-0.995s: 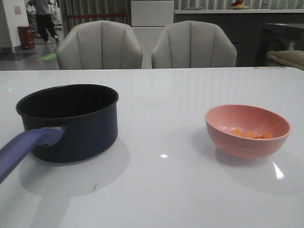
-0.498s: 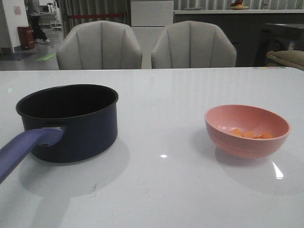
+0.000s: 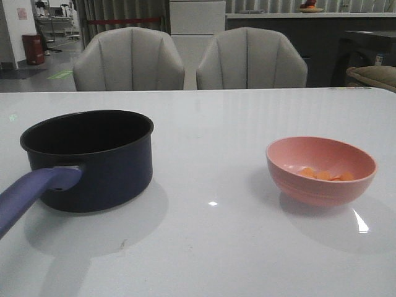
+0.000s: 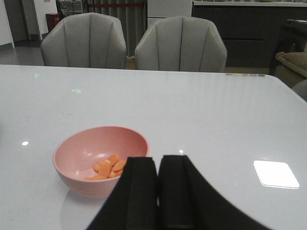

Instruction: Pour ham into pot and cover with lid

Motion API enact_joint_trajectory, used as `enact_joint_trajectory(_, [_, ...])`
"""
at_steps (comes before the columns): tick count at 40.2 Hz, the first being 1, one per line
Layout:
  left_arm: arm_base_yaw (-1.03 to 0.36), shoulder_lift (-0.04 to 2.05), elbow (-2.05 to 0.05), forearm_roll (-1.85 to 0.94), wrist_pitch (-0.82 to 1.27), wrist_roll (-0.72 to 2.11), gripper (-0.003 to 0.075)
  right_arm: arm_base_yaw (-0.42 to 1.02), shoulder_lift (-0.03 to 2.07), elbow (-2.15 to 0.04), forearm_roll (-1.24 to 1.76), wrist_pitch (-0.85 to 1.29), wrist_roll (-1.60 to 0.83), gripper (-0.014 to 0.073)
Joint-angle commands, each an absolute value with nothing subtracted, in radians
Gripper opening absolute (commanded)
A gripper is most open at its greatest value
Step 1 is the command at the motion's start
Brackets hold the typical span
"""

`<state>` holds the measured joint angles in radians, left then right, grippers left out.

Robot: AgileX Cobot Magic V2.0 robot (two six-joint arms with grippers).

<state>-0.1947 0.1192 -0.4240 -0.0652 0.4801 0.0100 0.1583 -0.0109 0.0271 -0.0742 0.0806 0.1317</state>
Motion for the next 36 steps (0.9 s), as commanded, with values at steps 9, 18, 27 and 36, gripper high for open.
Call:
enact_joint_trajectory(9, [-0.257, 0.087, -0.429, -0.056, 0.405, 0.014, 0.0637, 0.158, -0.030, 0.022, -0.074, -0.015, 0.132, 0.0148])
enact_joint_trajectory(18, [-0.257, 0.087, -0.419, -0.056, 0.387, 0.014, 0.0637, 0.160, -0.029, -0.026, 0.033, -0.024, 0.170, 0.0148])
enact_joint_trajectory(27, [-0.257, 0.087, -0.413, -0.056, 0.369, 0.014, 0.0637, 0.160, 0.130, -0.264, -0.109, 0.181, 0.141, 0.0148])
enact_joint_trajectory(36, [-0.257, 0.087, -0.413, -0.056, 0.368, 0.014, 0.0637, 0.160, 0.251, -0.315, -0.113, 0.203, 0.142, 0.0148])
